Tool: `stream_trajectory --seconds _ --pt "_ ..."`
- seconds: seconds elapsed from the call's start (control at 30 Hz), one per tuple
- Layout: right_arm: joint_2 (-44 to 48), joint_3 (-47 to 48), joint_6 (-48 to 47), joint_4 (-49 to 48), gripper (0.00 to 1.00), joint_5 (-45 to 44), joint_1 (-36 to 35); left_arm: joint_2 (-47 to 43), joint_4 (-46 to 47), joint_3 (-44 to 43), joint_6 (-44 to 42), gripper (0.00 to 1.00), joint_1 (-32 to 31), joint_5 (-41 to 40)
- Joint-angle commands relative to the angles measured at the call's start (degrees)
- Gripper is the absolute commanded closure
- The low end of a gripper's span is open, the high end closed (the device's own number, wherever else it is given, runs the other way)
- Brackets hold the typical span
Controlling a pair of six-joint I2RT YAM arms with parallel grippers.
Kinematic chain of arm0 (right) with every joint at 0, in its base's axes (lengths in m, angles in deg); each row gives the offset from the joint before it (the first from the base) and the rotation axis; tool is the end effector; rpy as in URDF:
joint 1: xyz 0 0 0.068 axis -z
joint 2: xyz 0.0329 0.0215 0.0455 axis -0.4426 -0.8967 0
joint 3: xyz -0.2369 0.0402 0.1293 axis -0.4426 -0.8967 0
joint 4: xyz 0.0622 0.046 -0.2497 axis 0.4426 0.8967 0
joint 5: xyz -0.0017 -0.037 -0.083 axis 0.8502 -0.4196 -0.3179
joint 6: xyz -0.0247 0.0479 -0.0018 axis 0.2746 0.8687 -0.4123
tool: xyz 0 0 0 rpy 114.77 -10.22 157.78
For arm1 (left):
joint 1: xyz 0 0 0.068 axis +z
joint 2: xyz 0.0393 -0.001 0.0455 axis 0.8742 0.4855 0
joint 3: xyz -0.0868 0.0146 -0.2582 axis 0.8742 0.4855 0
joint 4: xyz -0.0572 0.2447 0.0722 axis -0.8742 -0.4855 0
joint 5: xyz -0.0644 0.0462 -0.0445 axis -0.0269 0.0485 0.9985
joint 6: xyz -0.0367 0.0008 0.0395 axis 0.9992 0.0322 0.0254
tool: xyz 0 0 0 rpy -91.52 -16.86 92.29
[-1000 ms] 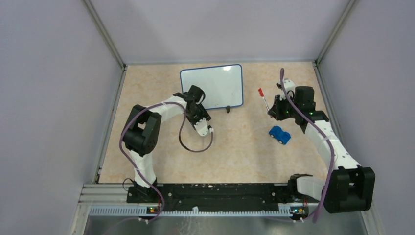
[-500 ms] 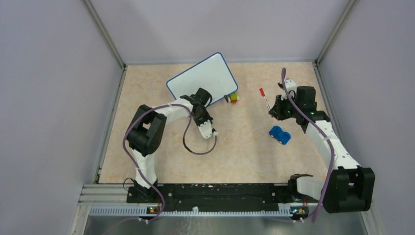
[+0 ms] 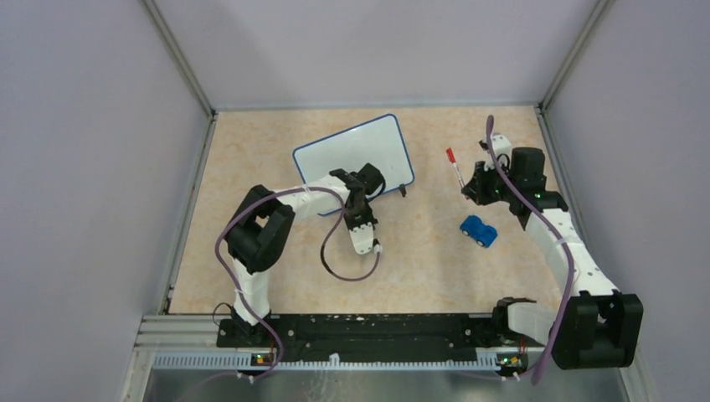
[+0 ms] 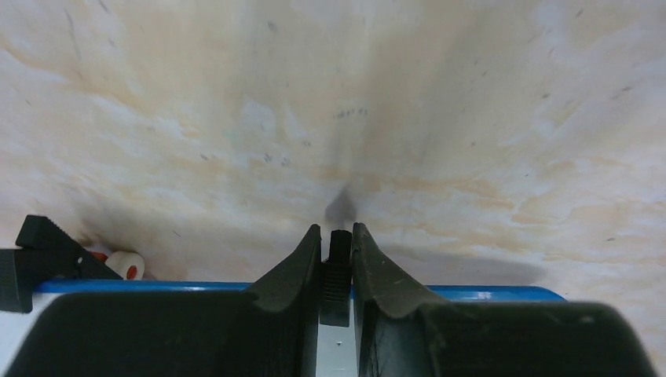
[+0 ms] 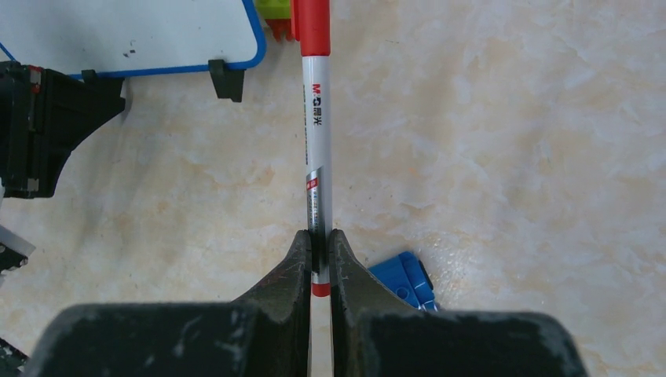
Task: Write a sentence on the whiteboard
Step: Move the whiteboard stand to the center of the board.
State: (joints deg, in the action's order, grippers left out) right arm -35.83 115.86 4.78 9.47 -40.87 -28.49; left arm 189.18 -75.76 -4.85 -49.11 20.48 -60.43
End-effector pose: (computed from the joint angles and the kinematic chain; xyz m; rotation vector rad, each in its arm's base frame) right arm 0.2444 0.0234 0.2791 -0.3477 2.1766 0.4326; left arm 0.2849 -0.2450 0.1626 2.8909 0.5056 0.1679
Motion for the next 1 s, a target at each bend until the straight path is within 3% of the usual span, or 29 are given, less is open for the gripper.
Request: stream_trajectory --seconds 0.0,0.4,0.47,0.53,0.73,0.97 --pt "2.1 0.5 0.3 -1.7 1.00 1.3 0.7 1.6 -9.5 -4.9 -1.4 1.00 -3.6 -1.2" --pt "2.9 0.9 0.5 -1.3 1.00 2.5 2.0 6.5 -22.0 -11.1 12.6 0.96 -15.4 -7.0" --pt "3.0 1.0 0.6 -1.4 1.00 2.4 2.0 6.8 -22.5 -11.7 15.0 0.86 -17.0 -6.9" --pt "3.3 1.1 0.7 -1.4 1.00 2.4 2.0 6.9 -22.7 -12.3 18.0 0.70 -18.3 -7.0" --pt "3.9 1.3 1.2 -1.5 1.00 2.5 4.0 7.0 -25.3 -17.5 26.4 0.39 -20.3 -5.4" --pt "3.6 1.7 1.5 -1.8 1.00 2.3 4.1 3.4 -29.5 -27.2 35.9 0.28 -21.7 6.5"
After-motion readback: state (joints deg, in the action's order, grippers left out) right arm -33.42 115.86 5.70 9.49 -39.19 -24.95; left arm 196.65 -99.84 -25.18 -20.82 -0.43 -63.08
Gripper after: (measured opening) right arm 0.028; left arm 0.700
